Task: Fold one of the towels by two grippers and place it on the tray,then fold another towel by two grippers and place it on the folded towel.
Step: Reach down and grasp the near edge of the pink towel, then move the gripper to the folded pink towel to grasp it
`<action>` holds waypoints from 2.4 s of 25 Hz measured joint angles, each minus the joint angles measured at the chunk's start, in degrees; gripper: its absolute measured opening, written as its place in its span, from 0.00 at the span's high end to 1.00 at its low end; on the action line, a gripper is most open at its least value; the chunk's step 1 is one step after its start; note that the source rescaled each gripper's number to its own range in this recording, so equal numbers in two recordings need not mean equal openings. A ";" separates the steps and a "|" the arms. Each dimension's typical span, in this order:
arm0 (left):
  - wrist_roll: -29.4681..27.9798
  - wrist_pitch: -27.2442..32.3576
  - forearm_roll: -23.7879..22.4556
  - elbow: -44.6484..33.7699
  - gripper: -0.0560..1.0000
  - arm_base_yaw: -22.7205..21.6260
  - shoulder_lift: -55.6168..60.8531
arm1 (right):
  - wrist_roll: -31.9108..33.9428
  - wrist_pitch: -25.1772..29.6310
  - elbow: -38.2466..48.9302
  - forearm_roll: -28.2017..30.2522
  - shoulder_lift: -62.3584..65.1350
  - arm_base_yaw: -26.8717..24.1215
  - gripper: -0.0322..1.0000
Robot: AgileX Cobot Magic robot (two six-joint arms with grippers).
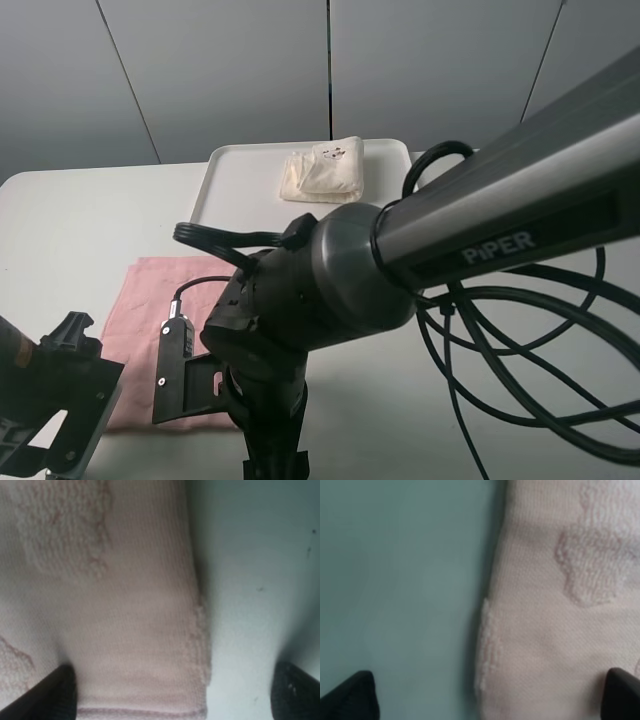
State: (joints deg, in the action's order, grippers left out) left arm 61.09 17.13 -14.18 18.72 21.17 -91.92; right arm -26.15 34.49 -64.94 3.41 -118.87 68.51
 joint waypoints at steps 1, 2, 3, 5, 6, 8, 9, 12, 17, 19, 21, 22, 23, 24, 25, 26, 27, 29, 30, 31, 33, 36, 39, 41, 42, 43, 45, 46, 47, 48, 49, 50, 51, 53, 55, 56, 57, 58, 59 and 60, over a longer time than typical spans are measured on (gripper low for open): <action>-0.10 0.00 -0.06 0.00 0.00 0.00 0.00 | 0.00 0.29 0.00 -0.29 -0.12 0.00 0.10; -0.10 -0.11 -0.06 0.00 0.00 0.00 0.00 | 0.00 0.49 0.00 -0.72 -0.34 0.00 0.16; -0.10 -0.11 -0.06 0.00 0.00 0.00 0.00 | 0.14 0.94 0.00 -1.28 -0.65 0.00 0.21; -0.10 -0.22 -0.06 0.00 0.00 0.00 0.00 | 0.14 1.52 0.00 -1.57 -0.87 0.00 0.31; -0.10 -0.20 -0.06 0.00 0.00 0.00 0.00 | 0.14 1.65 -0.10 -1.60 -0.88 0.00 0.35; -0.10 -0.20 -0.06 0.00 0.00 0.00 0.00 | 0.14 1.78 -0.20 -1.60 -1.00 0.00 0.38; -0.10 -0.20 0.03 0.00 0.00 0.00 0.00 | 0.30 1.88 -0.20 -1.60 -1.00 0.00 0.39; -0.10 -0.20 0.03 0.00 0.00 0.00 0.00 | 0.30 1.88 -0.31 -1.50 -1.09 0.00 0.39; -0.10 -0.20 0.17 0.00 0.00 0.00 0.00 | 0.75 1.88 -0.31 -0.96 -1.09 0.00 0.39; -0.10 -0.20 0.17 0.00 0.00 0.00 0.00 | 2.57 1.76 -0.31 0.70 -1.09 0.00 0.39; -0.10 -0.20 0.17 0.00 0.00 0.00 0.00 | 4.59 1.20 -0.40 2.68 -1.09 0.00 0.39; -0.10 -0.20 0.17 0.00 0.00 0.00 0.00 | 5.11 1.08 -0.43 3.37 -1.09 0.00 0.39; -0.10 -0.20 0.17 0.00 0.00 0.00 0.00 | 5.51 1.00 -0.53 3.62 -1.09 0.00 0.40; -0.10 -0.20 0.17 0.00 0.00 0.00 0.00 | 5.64 0.95 -0.53 3.86 -1.09 0.00 0.42; -0.10 -0.20 0.17 0.00 0.00 0.00 0.00 | 5.80 0.84 -0.53 3.99 -1.09 0.00 0.44; -0.10 -0.20 0.17 0.00 0.00 0.00 0.00 | 5.80 0.85 -0.53 4.29 -1.09 0.00 0.49; -0.10 -0.20 0.17 0.00 0.00 0.00 0.00 | 5.91 0.70 -0.53 4.52 -1.09 0.00 0.55; -0.10 -0.20 0.17 0.00 0.00 0.00 0.00 | 5.91 0.39 -0.53 4.93 -1.22 0.00 0.69; -0.10 -0.20 0.17 0.00 0.00 0.00 0.00 | 5.91 0.36 -0.53 5.03 -1.22 0.00 0.76; -0.10 -0.20 0.17 0.00 0.00 0.00 0.00 | 5.91 0.22 -0.53 5.03 -1.22 0.00 0.84; -0.10 -0.20 0.17 0.00 0.00 0.00 0.00 | 6.01 -0.03 -0.53 5.46 -1.25 0.00 0.95; -0.21 -0.20 0.04 0.00 0.00 0.00 0.00 | 6.01 -0.03 -0.53 5.68 -1.34 0.00 0.96; -0.21 -0.20 -0.06 0.00 0.00 0.00 0.00 | 6.01 -0.03 -0.53 5.83 -1.34 0.00 0.97; -0.32 -0.20 -0.15 0.00 0.00 0.00 0.00 | 6.01 -0.03 -0.53 5.83 -1.34 0.00 0.97; -0.32 -0.31 -0.15 0.00 0.00 0.00 0.00 | 6.01 -0.03 -0.53 5.83 -1.34 0.00 0.97; -0.32 -0.34 -0.18 0.00 0.00 0.00 0.00 | 6.01 -0.03 -0.53 5.83 -1.34 0.00 0.97; -0.32 -0.46 -0.30 -0.09 0.02 0.00 0.00 | 6.01 -0.03 -0.53 5.83 -1.34 0.00 0.97; -0.32 -0.46 -0.30 -0.26 0.05 0.00 0.00 | 6.01 -0.03 -0.53 5.86 -1.34 0.00 0.97; -0.32 -0.46 -0.30 -0.39 0.10 0.00 0.05 | 6.01 -0.03 -0.53 5.86 -1.34 0.00 0.97; -0.32 -0.58 -0.30 -0.53 0.16 0.00 0.05 | 6.01 -0.03 -0.53 5.86 -1.34 0.00 0.97; -0.32 -1.00 -0.19 -0.53 0.24 0.00 0.14 | 6.01 -0.03 -0.53 5.86 -1.34 0.00 0.97; -0.32 -1.30 -0.19 -0.53 0.32 0.00 0.14 | 6.01 -0.03 -0.53 5.86 -1.34 0.00 0.97; -0.43 -1.88 -0.19 -0.53 0.39 0.00 0.14 | 6.01 -0.03 -0.53 5.61 -1.34 0.00 0.97; -0.43 -2.71 -0.19 -0.53 0.51 0.00 0.14 | 6.01 -0.03 -0.53 5.47 -1.34 0.00 0.97; -0.51 -3.53 -0.19 -0.53 0.59 0.00 0.14 | 6.01 -0.03 -0.53 5.27 -1.34 0.00 0.97; -0.51 -3.92 -0.19 -0.53 0.63 0.00 0.14 | 6.01 -0.03 -0.53 5.27 -1.34 0.00 0.97; -0.51 -4.17 -0.19 -0.53 0.68 0.00 0.14 | 6.01 -0.03 -0.53 5.27 -1.34 0.00 0.97; -0.51 -4.33 -0.19 -0.53 0.73 0.00 0.14 | 6.01 -0.03 -0.53 5.06 -1.34 0.00 0.97; -0.51 -4.41 -0.19 -0.53 0.79 0.00 0.14 | 6.01 -0.03 -0.53 4.93 -1.34 0.00 0.97; -0.51 -4.41 -0.19 -0.53 0.86 0.00 0.04 | 6.01 -0.03 -0.53 4.62 -1.34 0.00 0.97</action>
State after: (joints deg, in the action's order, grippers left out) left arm 60.58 12.72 -14.38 18.19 21.17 -91.89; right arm -20.14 34.46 -65.47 8.03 -120.21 68.51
